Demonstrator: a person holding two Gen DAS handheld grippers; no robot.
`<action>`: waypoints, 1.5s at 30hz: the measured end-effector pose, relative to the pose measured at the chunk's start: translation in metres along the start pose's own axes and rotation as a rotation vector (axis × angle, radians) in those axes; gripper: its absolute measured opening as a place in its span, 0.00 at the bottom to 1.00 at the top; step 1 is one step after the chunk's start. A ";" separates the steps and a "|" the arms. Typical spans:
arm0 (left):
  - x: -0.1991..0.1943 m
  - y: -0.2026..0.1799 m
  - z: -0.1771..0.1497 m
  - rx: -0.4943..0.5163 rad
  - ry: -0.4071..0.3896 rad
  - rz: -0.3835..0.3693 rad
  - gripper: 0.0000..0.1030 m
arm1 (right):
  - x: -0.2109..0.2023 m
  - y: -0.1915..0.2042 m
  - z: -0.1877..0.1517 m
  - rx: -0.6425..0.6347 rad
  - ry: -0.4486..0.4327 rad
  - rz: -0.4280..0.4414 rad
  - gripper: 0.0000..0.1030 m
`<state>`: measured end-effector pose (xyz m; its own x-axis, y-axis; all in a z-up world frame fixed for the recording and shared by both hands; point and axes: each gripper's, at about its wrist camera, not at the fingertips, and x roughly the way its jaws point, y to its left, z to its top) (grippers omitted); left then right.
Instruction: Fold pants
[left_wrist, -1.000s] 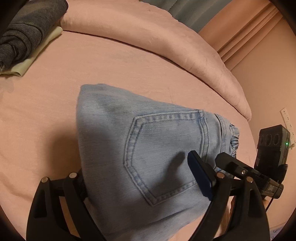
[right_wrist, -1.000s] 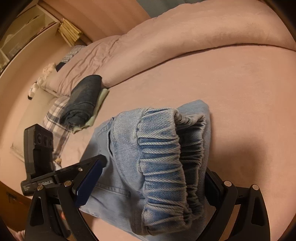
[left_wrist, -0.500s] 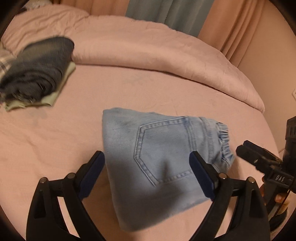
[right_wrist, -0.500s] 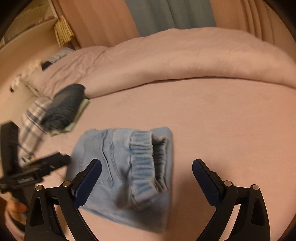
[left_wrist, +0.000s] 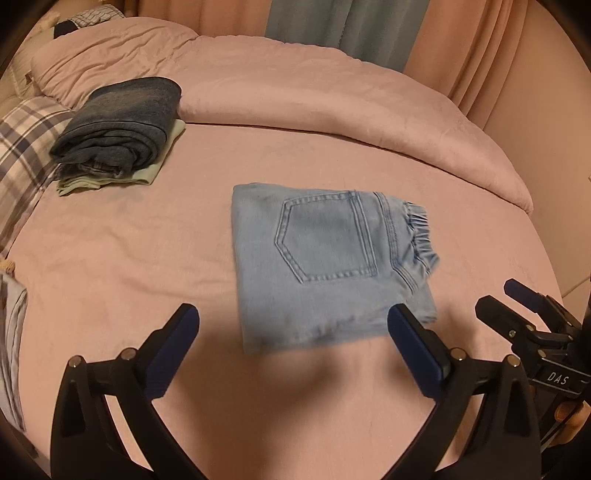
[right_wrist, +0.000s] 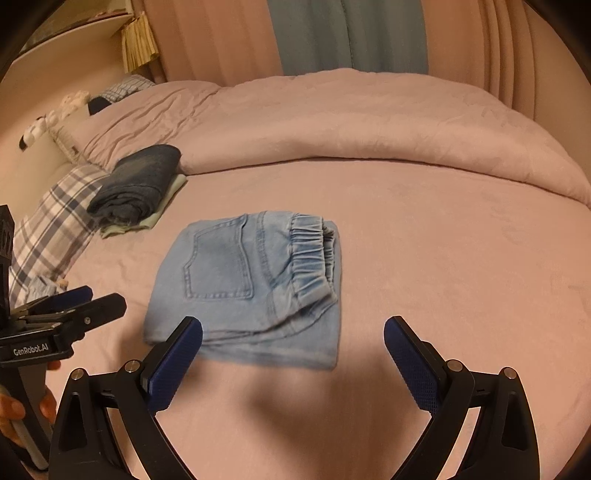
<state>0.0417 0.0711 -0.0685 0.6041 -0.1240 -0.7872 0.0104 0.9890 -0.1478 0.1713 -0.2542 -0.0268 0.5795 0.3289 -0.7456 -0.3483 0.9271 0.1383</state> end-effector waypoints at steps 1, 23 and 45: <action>-0.004 -0.002 -0.004 -0.004 0.000 0.002 0.99 | -0.003 0.002 -0.001 0.000 -0.001 -0.001 0.96; -0.066 -0.035 -0.025 0.009 0.010 0.094 0.99 | -0.070 0.025 -0.013 -0.010 -0.077 0.005 0.99; -0.085 -0.058 -0.027 0.101 -0.031 0.120 0.99 | -0.092 0.032 -0.016 -0.013 -0.082 0.007 0.99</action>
<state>-0.0316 0.0218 -0.0090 0.6298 -0.0035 -0.7767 0.0159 0.9998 0.0084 0.0947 -0.2575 0.0360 0.6349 0.3497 -0.6889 -0.3622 0.9224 0.1344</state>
